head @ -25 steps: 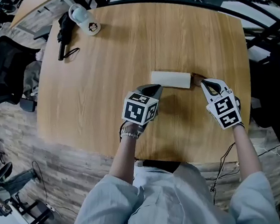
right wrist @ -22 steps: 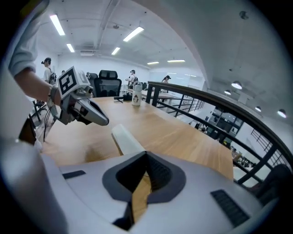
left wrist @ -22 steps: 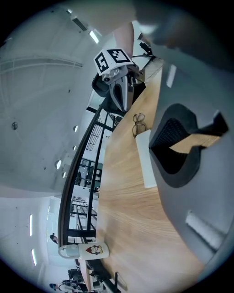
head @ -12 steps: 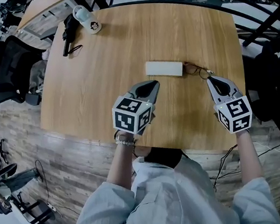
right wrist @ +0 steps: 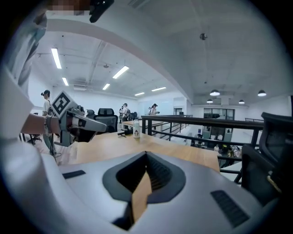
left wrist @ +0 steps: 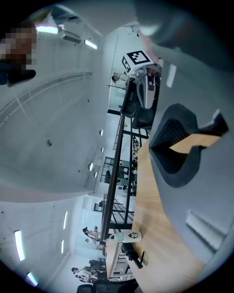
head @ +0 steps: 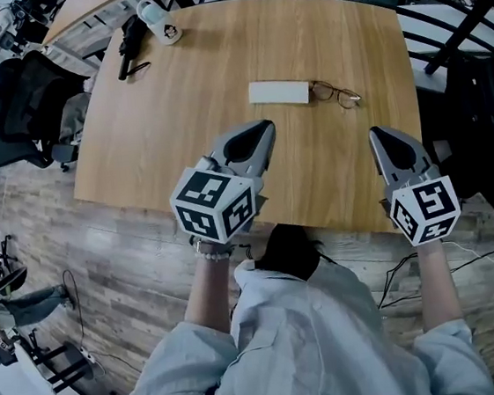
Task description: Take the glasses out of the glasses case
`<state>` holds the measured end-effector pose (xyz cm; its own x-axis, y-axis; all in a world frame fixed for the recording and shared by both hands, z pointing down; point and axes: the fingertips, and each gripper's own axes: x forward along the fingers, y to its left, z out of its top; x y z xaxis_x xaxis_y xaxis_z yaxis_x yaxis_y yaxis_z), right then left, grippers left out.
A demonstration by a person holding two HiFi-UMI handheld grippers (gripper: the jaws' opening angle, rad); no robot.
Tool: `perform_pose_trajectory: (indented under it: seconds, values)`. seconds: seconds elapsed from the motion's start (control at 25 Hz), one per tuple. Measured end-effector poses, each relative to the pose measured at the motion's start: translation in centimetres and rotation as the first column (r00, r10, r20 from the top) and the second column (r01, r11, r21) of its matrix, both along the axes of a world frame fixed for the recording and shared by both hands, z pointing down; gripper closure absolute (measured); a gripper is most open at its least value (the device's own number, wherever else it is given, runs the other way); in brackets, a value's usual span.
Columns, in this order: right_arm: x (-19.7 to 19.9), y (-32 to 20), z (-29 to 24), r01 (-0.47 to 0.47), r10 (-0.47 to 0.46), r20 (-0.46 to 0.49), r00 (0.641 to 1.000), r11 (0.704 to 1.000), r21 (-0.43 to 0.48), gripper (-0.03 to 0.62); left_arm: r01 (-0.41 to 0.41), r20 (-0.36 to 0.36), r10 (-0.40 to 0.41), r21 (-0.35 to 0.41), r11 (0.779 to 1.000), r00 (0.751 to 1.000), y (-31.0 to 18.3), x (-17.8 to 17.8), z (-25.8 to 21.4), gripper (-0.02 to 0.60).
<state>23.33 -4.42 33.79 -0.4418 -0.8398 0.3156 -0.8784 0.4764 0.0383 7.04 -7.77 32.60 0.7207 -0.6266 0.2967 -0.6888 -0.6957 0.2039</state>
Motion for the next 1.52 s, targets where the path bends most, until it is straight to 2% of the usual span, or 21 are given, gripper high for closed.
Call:
perform_pose_trajectory:
  seconds: [0.2, 0.4, 0.6, 0.8, 1.12, 1.52]
  values:
    - [-0.1, 4.4, -1.7, 0.012, -0.013, 0.017, 1.000, 0.998, 0.058, 0.594, 0.030, -0.033, -0.029, 0.030, 0.999, 0.999, 4.2, -0.2, -1.6, 0.577]
    - [0.5, 7.7, -3.0, -0.016, 0.011, 0.056, 0.998, 0.996, 0.087, 0.594, 0.080, -0.078, -0.076, 0.049, 0.996, 0.994, 7.7, -0.7, -3.6, 0.577]
    - [1.3, 9.9, -3.6, -0.065, 0.054, 0.108, 0.993, 0.993, 0.097, 0.594, 0.083, -0.076, -0.078, 0.067, 0.994, 0.994, 9.5, -0.9, -4.6, 0.577]
    - [1.4, 9.8, -4.6, -0.088, 0.069, 0.164, 0.984, 0.990, 0.110, 0.594, 0.112, -0.074, -0.106, 0.085, 0.990, 0.992, 9.8, -2.4, -6.0, 0.577]
    - [1.4, 8.1, -7.6, -0.167, 0.137, 0.172, 0.976, 0.970, 0.178, 0.594, 0.147, -0.102, -0.134, 0.124, 0.981, 0.986, 8.5, -4.8, -8.0, 0.577]
    - [0.8, 7.7, -8.8, -0.199, 0.169, 0.159, 0.973, 0.960, 0.199, 0.594, 0.112, -0.144, -0.094, 0.129, 0.985, 0.985, 7.4, -5.0, -9.0, 0.577]
